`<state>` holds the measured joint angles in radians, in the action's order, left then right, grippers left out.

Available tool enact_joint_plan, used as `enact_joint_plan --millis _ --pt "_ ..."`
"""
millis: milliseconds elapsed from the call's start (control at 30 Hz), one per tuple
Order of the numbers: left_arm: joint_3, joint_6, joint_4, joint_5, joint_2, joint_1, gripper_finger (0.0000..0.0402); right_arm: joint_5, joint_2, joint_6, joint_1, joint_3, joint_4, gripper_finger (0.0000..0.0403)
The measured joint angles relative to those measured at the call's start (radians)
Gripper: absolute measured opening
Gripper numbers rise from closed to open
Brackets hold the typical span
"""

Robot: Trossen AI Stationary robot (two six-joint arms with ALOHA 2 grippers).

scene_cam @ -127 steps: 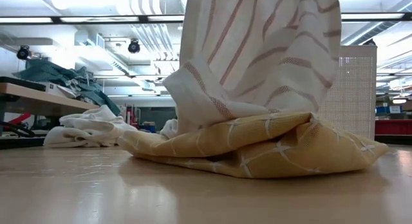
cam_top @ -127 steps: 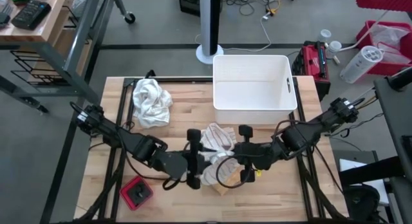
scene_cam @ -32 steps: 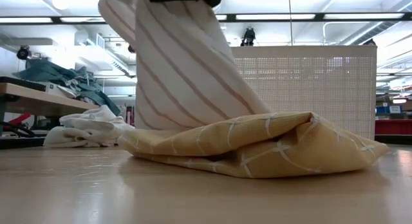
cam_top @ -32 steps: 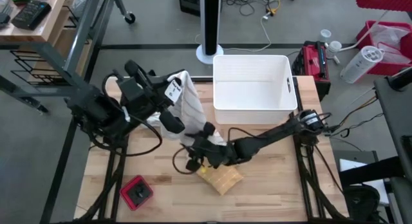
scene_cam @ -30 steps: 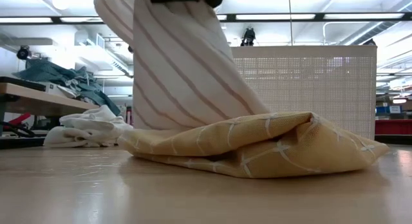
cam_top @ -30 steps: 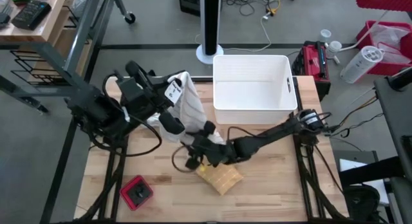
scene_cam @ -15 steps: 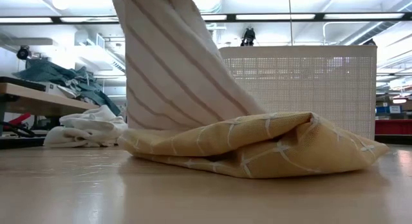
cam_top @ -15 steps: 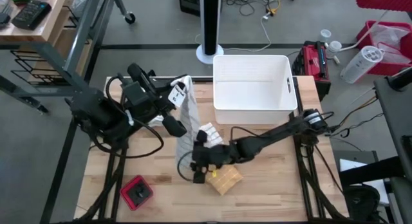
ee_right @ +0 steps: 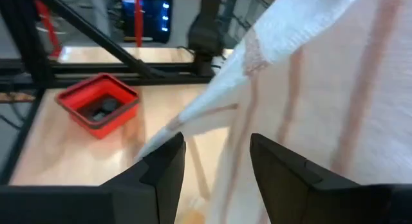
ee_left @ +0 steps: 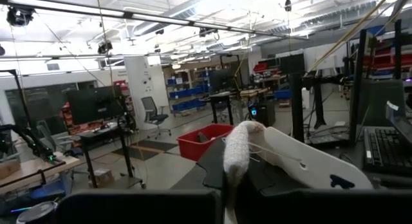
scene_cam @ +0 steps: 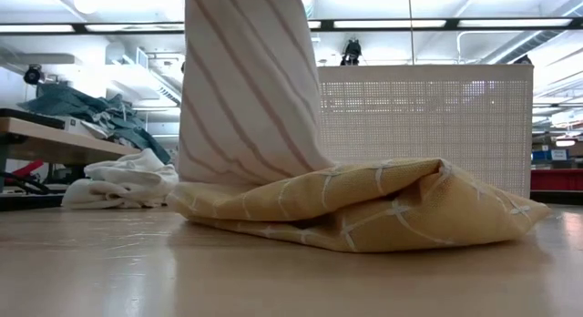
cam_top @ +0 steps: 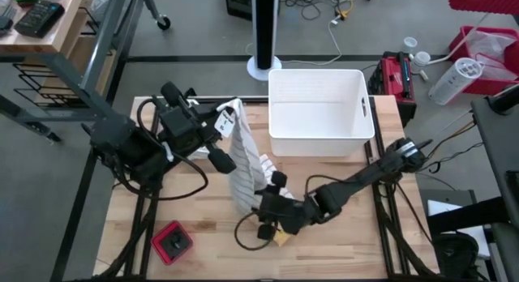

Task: Fold towel
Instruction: Fold the white kitchen towel

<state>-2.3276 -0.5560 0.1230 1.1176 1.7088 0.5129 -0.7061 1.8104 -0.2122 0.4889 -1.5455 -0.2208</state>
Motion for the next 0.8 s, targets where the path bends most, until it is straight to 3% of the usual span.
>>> enact_joint_plan --millis 200,800 --pt "0.000 0.015 0.001 -0.001 0.001 0.002 0.0000 -0.104 -0.016 -0.034 0.057 0.000 -0.036 0.0169" --pt "0.000 0.022 0.006 -0.005 0.002 0.003 0.0000 -0.119 -0.053 -0.091 0.077 0.001 -0.035 0.0169"
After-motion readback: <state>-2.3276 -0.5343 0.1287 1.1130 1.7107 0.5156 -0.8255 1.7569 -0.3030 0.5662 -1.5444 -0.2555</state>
